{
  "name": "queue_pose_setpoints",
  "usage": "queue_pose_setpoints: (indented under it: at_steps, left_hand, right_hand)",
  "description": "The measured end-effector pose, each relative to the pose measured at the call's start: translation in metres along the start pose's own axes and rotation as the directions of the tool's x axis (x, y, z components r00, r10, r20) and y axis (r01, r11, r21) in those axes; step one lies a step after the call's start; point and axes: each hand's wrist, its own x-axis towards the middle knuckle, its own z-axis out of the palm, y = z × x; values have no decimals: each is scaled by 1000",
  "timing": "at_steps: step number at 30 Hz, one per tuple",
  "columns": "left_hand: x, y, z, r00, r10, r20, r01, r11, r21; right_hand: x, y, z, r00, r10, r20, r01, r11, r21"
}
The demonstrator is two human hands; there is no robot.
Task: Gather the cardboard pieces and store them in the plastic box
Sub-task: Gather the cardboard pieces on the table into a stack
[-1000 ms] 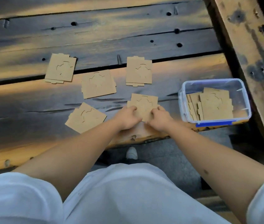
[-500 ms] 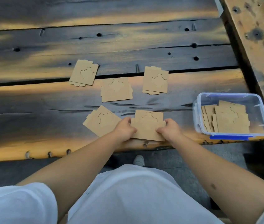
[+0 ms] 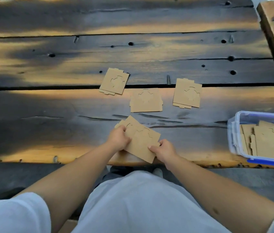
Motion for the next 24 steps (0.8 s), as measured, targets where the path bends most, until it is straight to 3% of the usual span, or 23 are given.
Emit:
queue_pose_setpoints:
  at_steps: [3, 7, 10, 15, 18, 24]
  left_hand:
    - [12, -8, -13, 998, 57, 10, -58, 993, 102]
    - [26, -11, -22, 990, 124, 70, -132, 984, 118]
    - [35, -13, -24, 990, 107, 88, -118, 983, 137]
    - [44, -15, -26, 988, 65, 141, -93, 976, 199]
    - [46, -16, -27, 984, 78, 158, -108, 975, 194]
    - [48, -26, -23, 981, -29, 191, 10, 995, 99]
  right_hand:
    - [-3, -1, 22, 997, 75, -20, -74, 995, 64]
    - [-3, -9, 39, 987, 141, -77, -140, 990, 15]
    - [0, -21, 46, 978, 178, -111, -182, 983, -29]
    - [4, -33, 57, 976, 192, -100, -186, 980, 72]
    - [6, -39, 61, 970, 222, -97, -211, 971, 116]
    - [10, -37, 59, 965, 247, -88, -236, 964, 121]
